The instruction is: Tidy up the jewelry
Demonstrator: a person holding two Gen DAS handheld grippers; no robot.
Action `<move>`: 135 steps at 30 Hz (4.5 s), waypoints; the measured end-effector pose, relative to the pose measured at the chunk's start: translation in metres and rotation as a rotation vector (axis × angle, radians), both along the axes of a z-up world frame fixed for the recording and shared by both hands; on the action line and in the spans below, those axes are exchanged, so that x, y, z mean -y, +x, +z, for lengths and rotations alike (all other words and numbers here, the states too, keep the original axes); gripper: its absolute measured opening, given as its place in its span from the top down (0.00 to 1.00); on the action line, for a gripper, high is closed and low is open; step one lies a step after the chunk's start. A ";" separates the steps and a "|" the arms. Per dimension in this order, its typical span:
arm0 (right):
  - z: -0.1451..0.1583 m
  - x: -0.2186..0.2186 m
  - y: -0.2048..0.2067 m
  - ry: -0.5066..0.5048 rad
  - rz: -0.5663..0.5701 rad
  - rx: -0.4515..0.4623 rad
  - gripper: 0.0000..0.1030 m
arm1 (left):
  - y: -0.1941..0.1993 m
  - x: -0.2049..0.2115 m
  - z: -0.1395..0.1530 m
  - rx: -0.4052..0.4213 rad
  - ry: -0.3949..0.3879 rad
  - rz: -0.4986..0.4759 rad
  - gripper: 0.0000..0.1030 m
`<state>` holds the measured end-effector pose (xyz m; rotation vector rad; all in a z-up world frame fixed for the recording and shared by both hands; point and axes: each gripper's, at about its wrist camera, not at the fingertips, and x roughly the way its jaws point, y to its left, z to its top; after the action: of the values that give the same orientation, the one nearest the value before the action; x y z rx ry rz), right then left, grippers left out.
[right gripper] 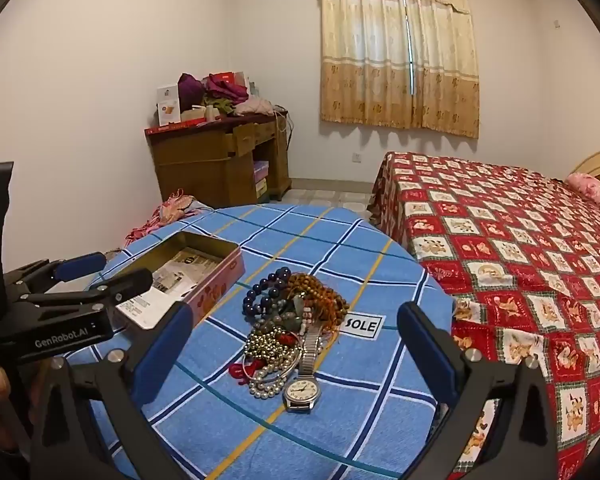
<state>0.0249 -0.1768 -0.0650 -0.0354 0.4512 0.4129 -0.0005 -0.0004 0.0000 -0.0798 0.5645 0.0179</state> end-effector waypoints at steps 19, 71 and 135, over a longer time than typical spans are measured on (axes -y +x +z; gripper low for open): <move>-0.003 -0.002 -0.001 -0.002 0.002 -0.006 0.00 | 0.000 0.003 -0.001 -0.013 -0.003 -0.018 0.23; -0.014 -0.002 0.002 0.006 0.002 -0.026 0.00 | -0.001 -0.003 -0.001 -0.008 -0.012 -0.004 0.23; -0.076 0.038 0.041 -0.003 -0.083 -0.206 0.00 | 0.070 0.081 -0.080 -0.252 -0.001 -0.306 0.96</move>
<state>0.0655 -0.2144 -0.1412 0.0230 0.6541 0.3358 0.0692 -0.0816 -0.0795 0.0094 0.8234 -0.2735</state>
